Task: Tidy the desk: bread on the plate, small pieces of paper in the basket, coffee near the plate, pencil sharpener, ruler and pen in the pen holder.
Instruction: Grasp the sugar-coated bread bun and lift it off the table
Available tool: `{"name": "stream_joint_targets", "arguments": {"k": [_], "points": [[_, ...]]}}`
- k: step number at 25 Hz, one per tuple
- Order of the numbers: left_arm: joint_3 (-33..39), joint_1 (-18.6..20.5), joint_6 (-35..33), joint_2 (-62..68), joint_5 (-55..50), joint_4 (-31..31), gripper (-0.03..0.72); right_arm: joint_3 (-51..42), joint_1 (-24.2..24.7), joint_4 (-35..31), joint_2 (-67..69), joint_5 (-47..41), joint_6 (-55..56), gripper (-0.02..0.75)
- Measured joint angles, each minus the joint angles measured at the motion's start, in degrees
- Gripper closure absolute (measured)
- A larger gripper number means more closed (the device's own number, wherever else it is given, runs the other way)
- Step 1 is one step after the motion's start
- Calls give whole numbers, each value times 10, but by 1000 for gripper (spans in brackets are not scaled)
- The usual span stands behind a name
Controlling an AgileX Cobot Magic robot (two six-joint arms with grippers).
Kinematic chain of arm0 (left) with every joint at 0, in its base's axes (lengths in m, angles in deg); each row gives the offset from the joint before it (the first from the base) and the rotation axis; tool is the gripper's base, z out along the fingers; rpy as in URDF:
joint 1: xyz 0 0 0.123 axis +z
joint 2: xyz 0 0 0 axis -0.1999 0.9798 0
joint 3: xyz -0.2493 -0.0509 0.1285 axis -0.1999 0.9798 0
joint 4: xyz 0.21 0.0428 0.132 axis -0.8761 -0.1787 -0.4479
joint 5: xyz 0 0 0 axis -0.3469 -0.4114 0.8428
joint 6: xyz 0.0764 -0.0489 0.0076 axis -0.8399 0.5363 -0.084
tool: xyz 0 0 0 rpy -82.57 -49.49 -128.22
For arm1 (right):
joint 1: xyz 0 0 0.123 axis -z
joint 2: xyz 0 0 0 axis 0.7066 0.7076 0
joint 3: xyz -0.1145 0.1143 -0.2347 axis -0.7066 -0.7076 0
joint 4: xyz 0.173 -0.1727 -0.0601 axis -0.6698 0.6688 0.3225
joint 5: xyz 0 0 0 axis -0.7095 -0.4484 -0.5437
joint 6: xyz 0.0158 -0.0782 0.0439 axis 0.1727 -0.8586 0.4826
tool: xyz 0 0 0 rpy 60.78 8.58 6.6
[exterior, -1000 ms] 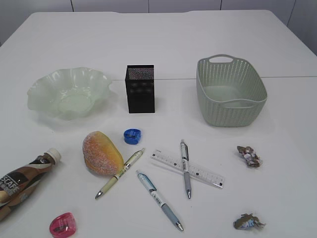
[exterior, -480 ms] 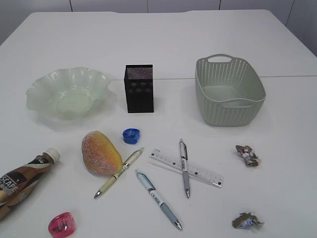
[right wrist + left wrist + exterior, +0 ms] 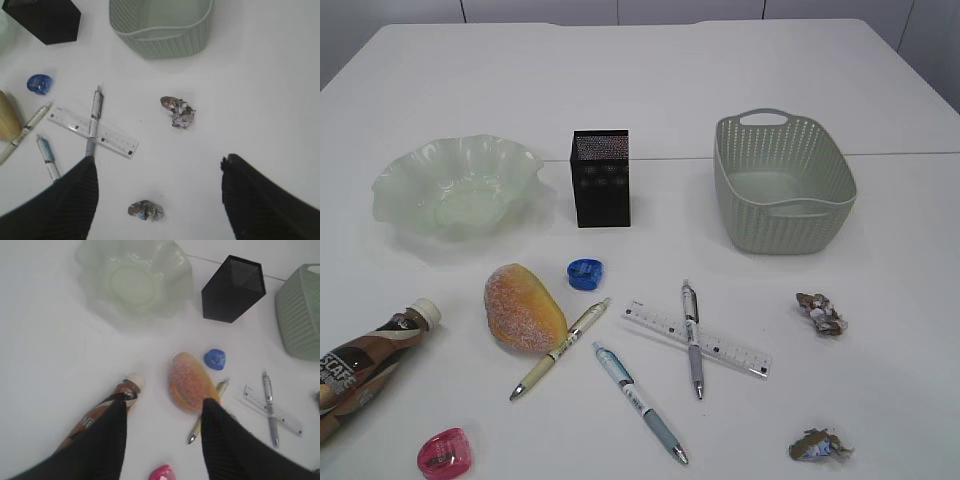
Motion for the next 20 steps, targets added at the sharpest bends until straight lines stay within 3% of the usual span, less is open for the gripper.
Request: {"name": "stream_joint_targets", "arguments": {"k": [4,10,16,20], "points": [[-88,-22,1,81,-18,18,326,42,0,1,56,-27,-29,173],[-162,-115,62,213,-20,-6,326,52,0,1,71,-28,-35,173],[-170,-229,244,334,-19,-135,326,52,0,1,72,-30,-39,173],[-170,-260,378,392,-10,-183,326,52,0,1,72,-30,-46,173]]}}
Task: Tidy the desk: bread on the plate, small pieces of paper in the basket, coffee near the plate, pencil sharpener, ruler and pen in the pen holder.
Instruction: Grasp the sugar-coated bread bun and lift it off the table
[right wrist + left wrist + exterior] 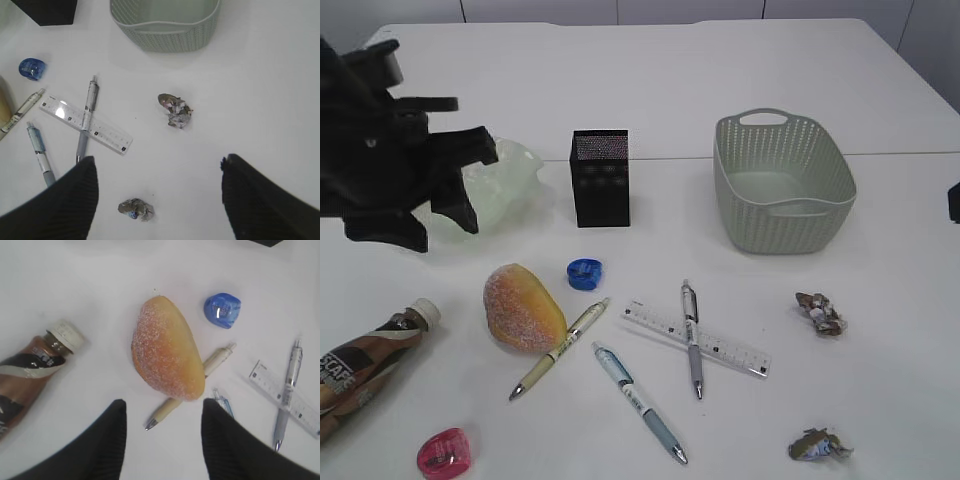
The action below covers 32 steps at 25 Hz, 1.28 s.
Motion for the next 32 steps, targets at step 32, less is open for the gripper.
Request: {"name": "stream_joint_targets", "arguments": {"k": [32], "points": [[-2,-2,147,204,130,16,96,0,0,1,0,-7,-13,173]]}}
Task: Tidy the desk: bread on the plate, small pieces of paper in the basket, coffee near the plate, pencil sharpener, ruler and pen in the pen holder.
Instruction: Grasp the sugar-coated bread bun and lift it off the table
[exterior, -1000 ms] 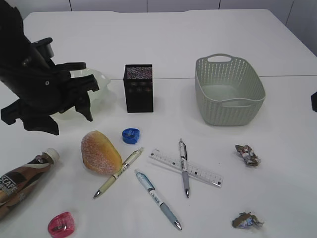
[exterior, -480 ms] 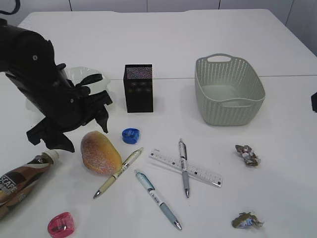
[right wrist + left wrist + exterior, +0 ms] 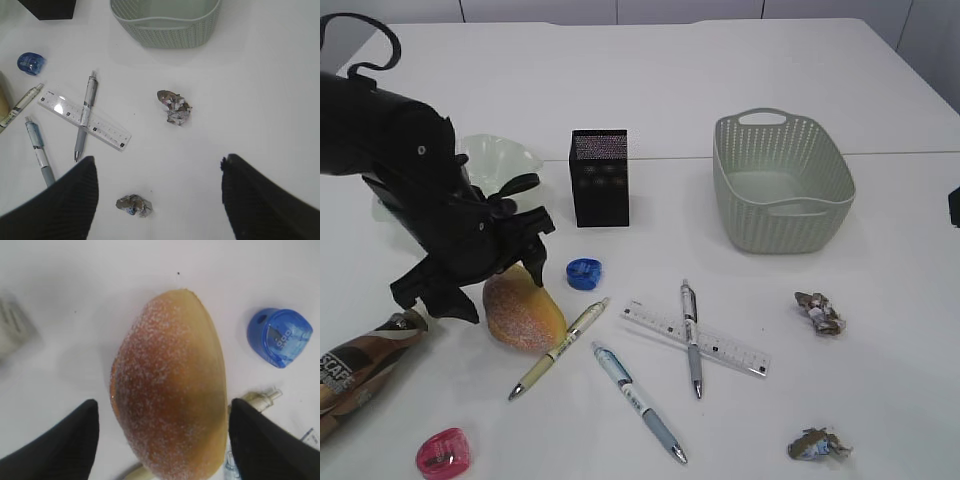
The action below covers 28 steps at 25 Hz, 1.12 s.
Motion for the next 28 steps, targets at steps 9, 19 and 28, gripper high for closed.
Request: {"name": "stream_joint_targets", "arguments": {"k": [9,19,28], "points": [[-4,0,1,30,32,-4,105,0,0,0,0,0,0,173],[-4,0,2,32,34,-1,351,0,0,0,0,-1,0,173],[-4,0,-5,-1,20,-19,390,0,0,0,2,-1,0,173]]}}
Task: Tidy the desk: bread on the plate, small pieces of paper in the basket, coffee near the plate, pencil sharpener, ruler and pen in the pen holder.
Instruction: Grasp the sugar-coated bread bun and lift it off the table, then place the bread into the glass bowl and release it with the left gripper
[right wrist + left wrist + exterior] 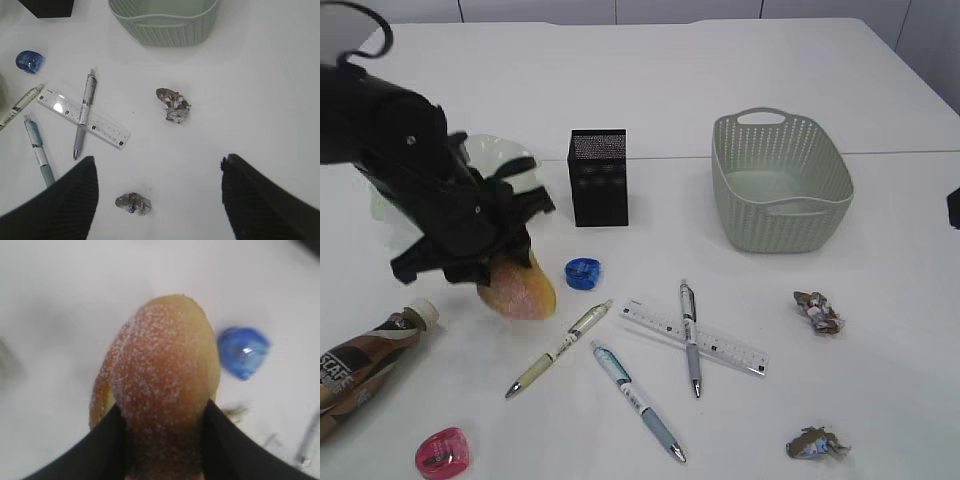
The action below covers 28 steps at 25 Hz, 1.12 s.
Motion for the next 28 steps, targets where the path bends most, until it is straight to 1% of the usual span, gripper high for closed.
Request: {"name": "stream_joint_targets", "arguments": {"k": [4,7,11,17,21,28], "points": [[-1,6,-1,-78,78,-59,390,0,0,0,0,0,0,173],[-26,30,-1,-108,109,-84,391,0,0,0,0,0,0,173],[-58,82,-1,-110,114,-117,391,0,0,0,0,0,0,173],[-85,150,-2,-73,128,-129,391,0,0,0,0,0,0,173],[-109,166,-2,-31,136,-139,391,0,0,0,0,0,0,173],[-145,167,-2,27,147,-179,372,0,0,0,0,0,0,173]]}}
